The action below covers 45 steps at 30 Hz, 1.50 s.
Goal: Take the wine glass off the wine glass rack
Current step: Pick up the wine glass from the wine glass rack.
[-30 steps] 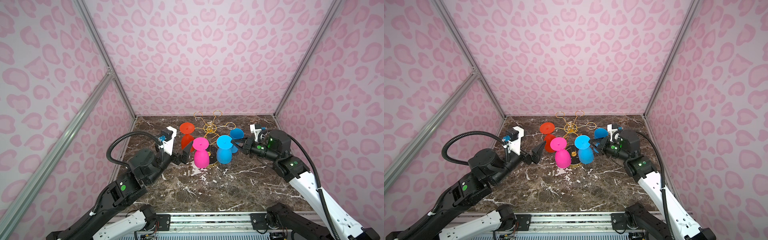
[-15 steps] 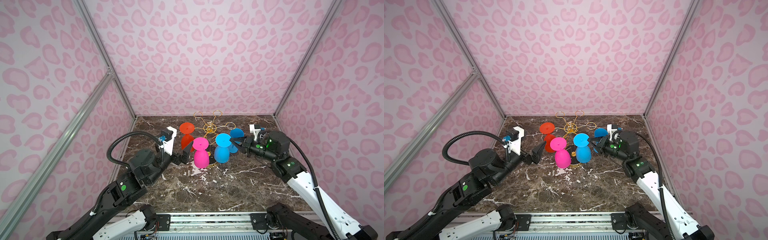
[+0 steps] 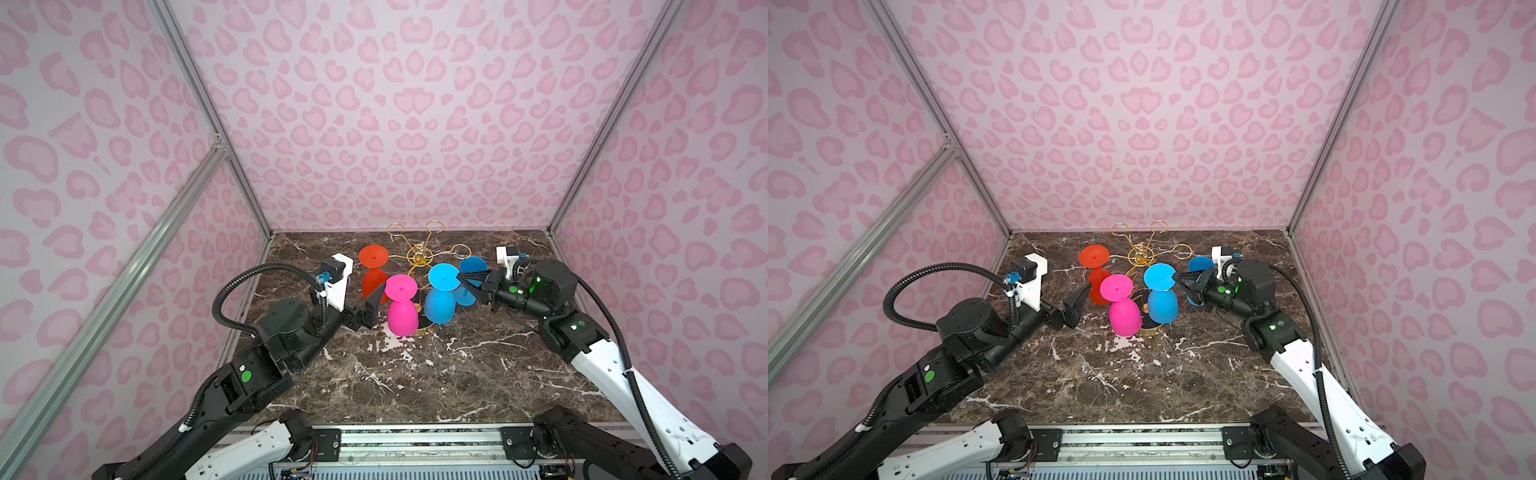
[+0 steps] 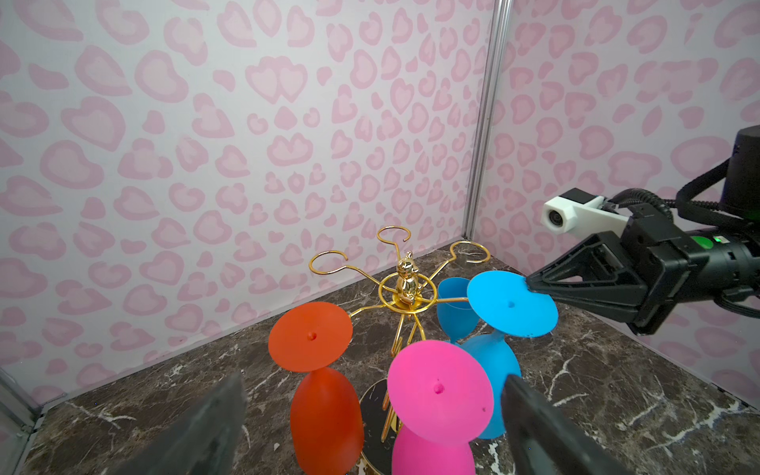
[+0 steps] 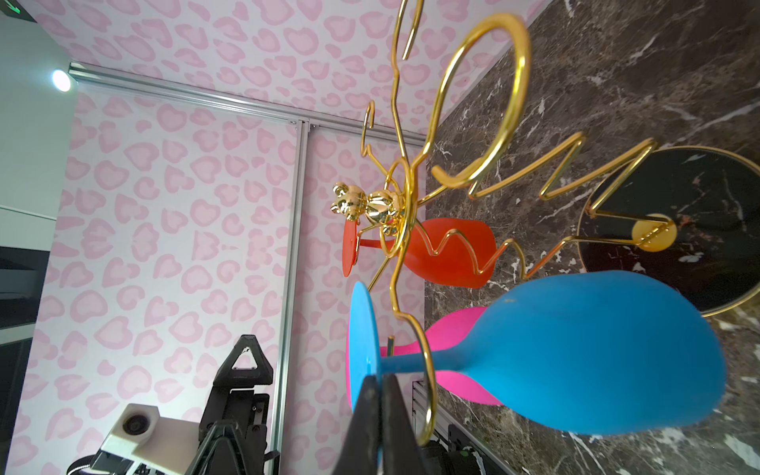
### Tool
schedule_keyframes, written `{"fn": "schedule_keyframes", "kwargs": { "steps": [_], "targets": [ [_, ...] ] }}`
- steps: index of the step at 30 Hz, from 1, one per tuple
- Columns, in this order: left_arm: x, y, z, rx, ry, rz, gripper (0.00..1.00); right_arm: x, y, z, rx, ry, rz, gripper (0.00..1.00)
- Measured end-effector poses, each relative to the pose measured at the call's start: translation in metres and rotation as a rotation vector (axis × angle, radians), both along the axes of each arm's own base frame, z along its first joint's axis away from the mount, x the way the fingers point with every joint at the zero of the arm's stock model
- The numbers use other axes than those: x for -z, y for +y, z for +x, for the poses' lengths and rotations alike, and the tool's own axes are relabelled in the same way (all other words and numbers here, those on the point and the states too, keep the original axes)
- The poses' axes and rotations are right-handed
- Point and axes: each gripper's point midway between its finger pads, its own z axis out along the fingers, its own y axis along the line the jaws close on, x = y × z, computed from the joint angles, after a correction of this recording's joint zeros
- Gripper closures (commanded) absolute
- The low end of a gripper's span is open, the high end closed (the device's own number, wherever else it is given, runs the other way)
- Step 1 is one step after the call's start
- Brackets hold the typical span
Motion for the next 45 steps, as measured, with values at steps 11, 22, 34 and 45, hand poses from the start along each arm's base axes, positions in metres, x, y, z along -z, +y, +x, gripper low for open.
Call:
{"fn": "schedule_keyframes", "kwargs": {
  "steps": [11, 22, 34, 45],
  "targets": [
    [0.001, 0.000, 0.000, 0.000, 0.005, -0.003, 0.02, -0.002, 0.003, 0.005, 0.004, -0.001, -0.002, 1.00],
    [0.002, 0.001, -0.001, 0.000, 0.005, -0.003, 0.02, -0.004, 0.013, 0.011, -0.009, 0.001, -0.006, 1.00],
    [0.003, 0.002, -0.001, 0.000, 0.005, -0.004, 0.02, -0.009, 0.023, 0.013, -0.032, -0.011, -0.004, 1.00],
    [0.003, 0.002, -0.001, -0.001, 0.005, -0.003, 0.02, -0.012, 0.025, 0.003, -0.050, -0.022, 0.002, 1.00]
  ]
}}
